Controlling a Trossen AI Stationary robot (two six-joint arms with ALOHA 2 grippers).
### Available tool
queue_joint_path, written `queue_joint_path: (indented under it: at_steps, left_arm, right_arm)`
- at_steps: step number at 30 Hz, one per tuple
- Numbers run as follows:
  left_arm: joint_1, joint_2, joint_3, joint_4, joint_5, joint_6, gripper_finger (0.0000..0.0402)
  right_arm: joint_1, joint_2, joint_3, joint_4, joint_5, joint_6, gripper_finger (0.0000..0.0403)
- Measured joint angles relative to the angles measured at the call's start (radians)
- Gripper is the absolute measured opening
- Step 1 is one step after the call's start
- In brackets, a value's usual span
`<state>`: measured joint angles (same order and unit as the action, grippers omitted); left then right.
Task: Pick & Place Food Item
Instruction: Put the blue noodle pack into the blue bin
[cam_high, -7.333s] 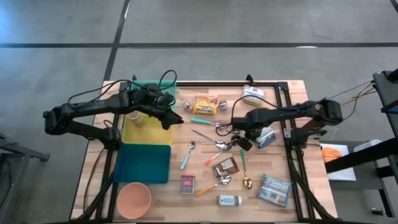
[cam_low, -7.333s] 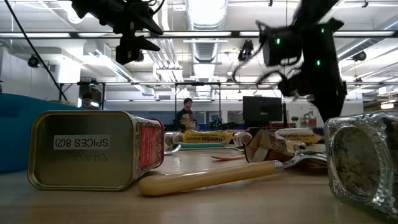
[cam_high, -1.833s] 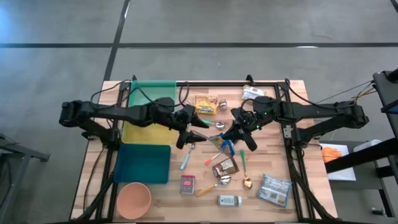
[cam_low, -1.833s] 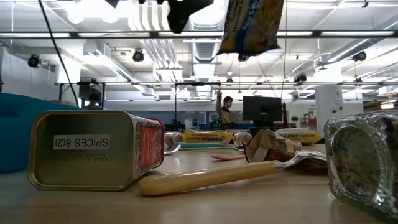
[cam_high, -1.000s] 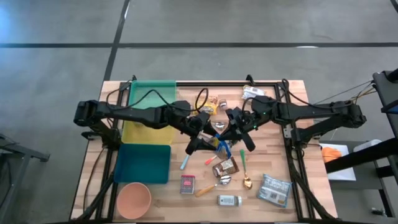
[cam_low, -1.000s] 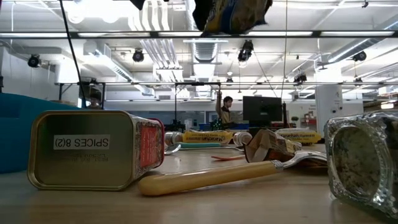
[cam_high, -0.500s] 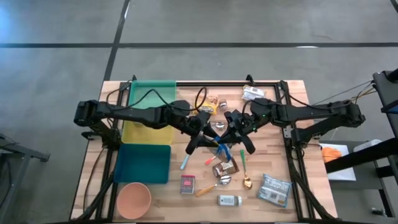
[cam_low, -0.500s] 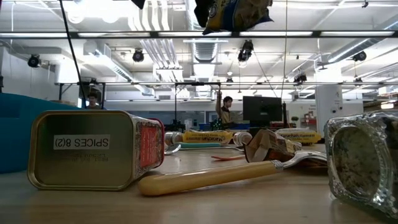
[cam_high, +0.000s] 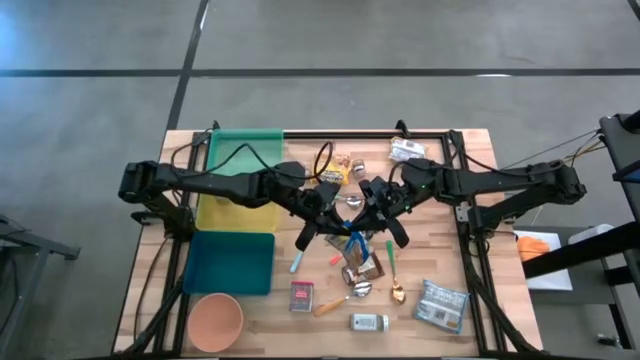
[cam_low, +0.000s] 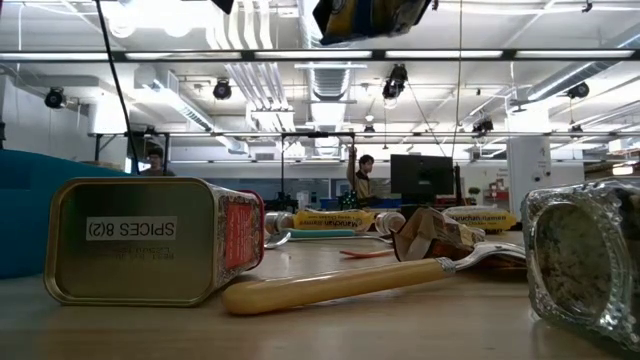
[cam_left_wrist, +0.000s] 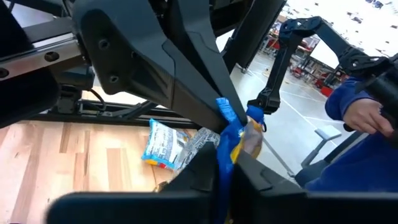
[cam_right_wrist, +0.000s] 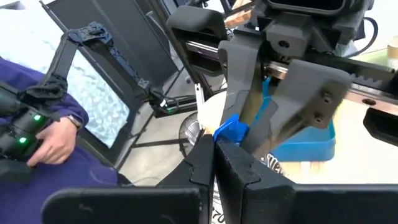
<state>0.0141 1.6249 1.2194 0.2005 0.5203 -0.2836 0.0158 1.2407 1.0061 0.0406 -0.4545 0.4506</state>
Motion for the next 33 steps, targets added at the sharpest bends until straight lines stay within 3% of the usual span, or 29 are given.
queue_joint_path:
  at_steps: [10, 13, 24, 33]
  left_arm:
    - [0.0, -0.006, 0.0, -0.012, 0.001, -0.012, 0.0009]
    - [0.0, -0.01, 0.0, -0.034, 0.004, -0.034, 0.0008]
    - [0.001, -0.074, 0.0, -0.227, 0.004, -0.087, 0.0007]
    - [-0.003, -0.187, 0.0, -0.596, -0.002, -0.109, 0.0006]
  right_arm:
    - [-0.001, -0.002, 0.0, 0.0, 0.004, 0.13, 0.0018]
    - [-0.001, -0.004, 0.0, 0.0, 0.009, 0.158, 0.0053]
    - [-0.001, 0.0, 0.0, -0.014, 0.035, 0.175, 0.0243]
    - [-0.001, 0.003, 0.0, -0.135, 0.038, 0.172, 0.0301]
